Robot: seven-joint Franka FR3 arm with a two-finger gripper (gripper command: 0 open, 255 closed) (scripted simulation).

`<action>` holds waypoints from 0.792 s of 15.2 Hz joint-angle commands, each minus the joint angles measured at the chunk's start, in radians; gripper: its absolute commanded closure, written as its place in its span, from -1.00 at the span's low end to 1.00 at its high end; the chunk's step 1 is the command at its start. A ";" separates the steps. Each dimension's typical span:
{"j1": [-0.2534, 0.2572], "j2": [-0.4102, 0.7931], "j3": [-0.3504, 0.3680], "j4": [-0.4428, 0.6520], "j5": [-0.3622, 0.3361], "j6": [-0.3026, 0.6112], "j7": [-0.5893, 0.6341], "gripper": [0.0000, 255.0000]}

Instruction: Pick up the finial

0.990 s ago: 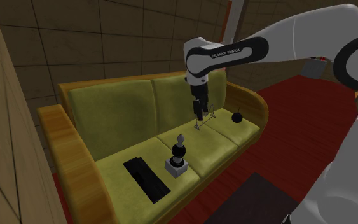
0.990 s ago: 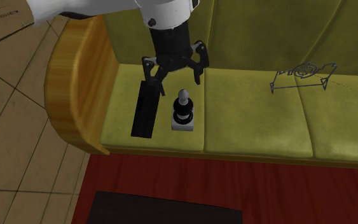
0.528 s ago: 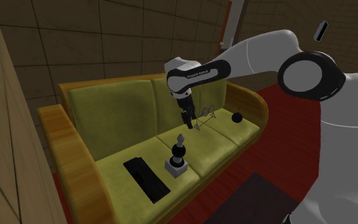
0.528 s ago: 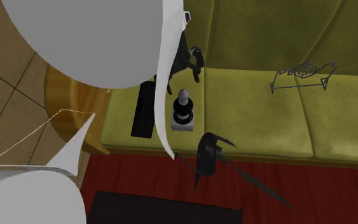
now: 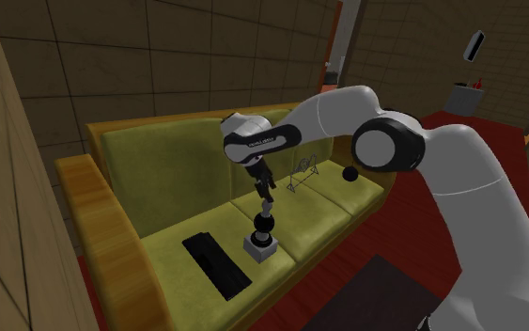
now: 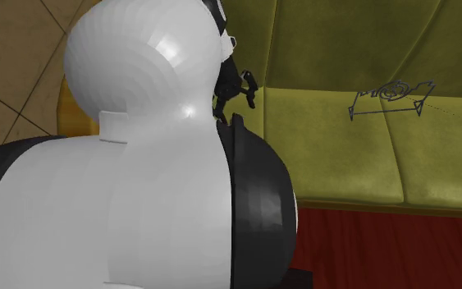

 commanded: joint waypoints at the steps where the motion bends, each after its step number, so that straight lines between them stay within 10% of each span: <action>1: 0.004 0.040 -0.003 0.032 -0.009 -0.001 -0.007 -1.00; 9: 0.003 0.089 -0.004 0.027 -0.012 0.050 0.011 -1.00; 10: 0.003 0.088 -0.004 0.027 -0.012 0.050 0.011 1.00; 12: 0.003 0.087 -0.004 0.025 -0.012 0.051 0.011 1.00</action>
